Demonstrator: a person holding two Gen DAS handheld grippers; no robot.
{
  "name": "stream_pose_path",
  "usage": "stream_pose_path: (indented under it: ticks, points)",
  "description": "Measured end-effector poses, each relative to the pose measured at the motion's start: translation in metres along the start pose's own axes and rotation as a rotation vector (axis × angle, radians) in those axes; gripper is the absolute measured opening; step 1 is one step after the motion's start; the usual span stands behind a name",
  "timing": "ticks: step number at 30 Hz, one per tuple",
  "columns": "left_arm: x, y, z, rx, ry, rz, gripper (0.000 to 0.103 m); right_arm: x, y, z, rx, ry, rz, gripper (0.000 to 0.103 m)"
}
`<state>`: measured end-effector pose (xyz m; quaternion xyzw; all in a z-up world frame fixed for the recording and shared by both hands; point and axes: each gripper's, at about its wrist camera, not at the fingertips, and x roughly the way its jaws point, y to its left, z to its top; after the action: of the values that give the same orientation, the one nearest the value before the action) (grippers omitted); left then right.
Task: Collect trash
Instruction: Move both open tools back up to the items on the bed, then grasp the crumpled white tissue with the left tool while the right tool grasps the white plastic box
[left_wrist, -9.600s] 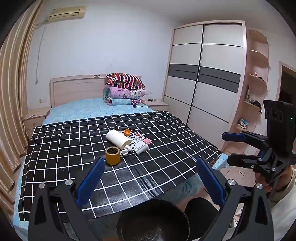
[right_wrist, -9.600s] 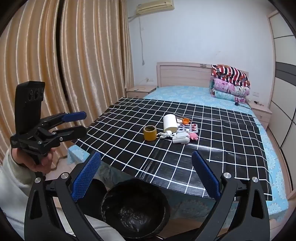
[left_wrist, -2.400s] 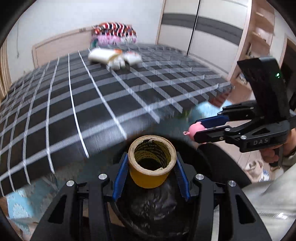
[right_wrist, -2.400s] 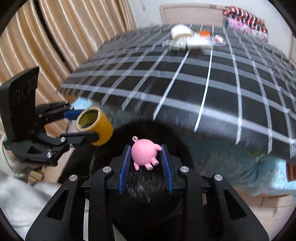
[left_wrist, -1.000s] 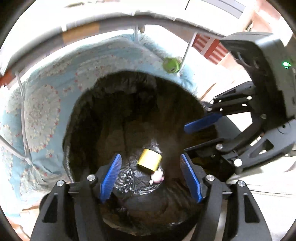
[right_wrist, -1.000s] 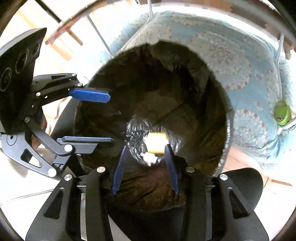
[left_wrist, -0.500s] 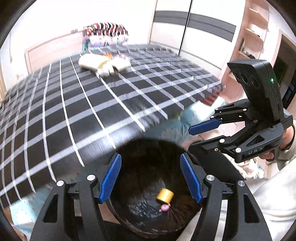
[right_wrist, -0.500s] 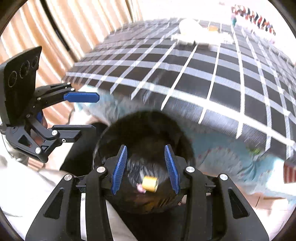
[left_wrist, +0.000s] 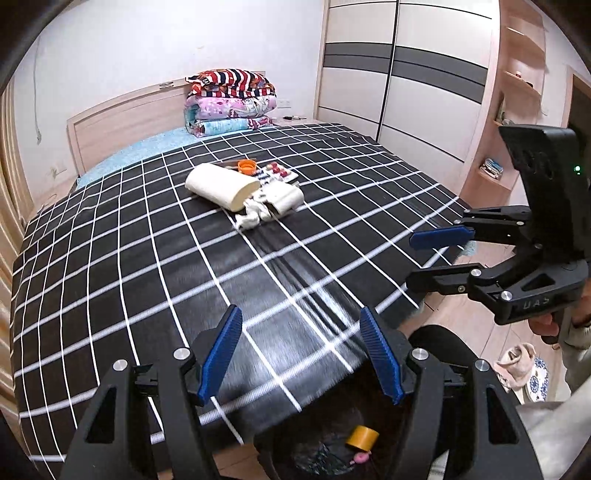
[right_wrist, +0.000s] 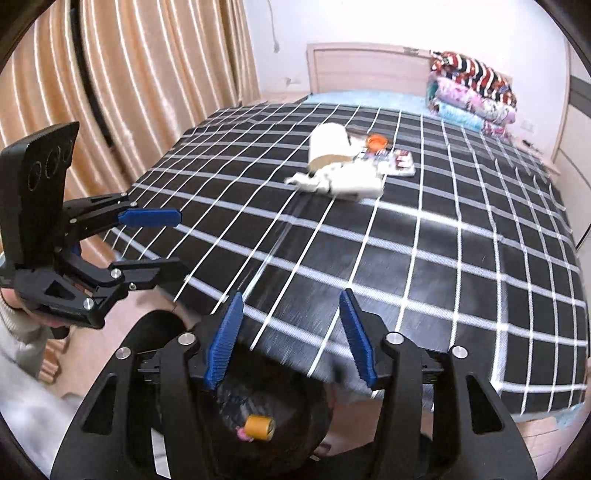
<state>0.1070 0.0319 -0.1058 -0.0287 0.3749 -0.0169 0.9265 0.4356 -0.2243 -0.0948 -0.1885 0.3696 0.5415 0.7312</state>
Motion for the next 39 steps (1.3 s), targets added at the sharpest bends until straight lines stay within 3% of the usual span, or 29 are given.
stream_pose_path:
  ticks: [4,7,19,28,32,37,39]
  points:
    - [0.014,0.011,0.014,-0.030,0.003,-0.006,0.064,0.010,-0.008,0.018,-0.004,-0.015,-0.042,0.055]
    - [0.027,0.018,0.026,-0.047,0.011,0.006,0.064,0.019,-0.017,0.032,0.022,-0.015,-0.018,0.060]
    - [0.081,0.040,0.057,-0.026,0.050,0.060,0.064,0.065,-0.048,0.071,0.068,-0.004,-0.077,0.069]
    - [0.107,0.050,0.072,-0.029,0.068,0.049,0.062,0.090,-0.059,0.086,0.071,0.025,-0.027,0.073]
    - [0.120,0.055,0.076,-0.048,0.080,0.053,0.044,0.101,-0.065,0.093,0.074,0.054,-0.022,0.072]
    - [0.126,0.056,0.076,-0.026,0.068,0.041,0.031,0.106,-0.066,0.091,0.086,0.060,-0.017,0.072]
    - [0.126,0.059,0.077,-0.034,0.065,0.043,0.021,0.108,-0.067,0.090,0.098,0.056,-0.013,0.072]
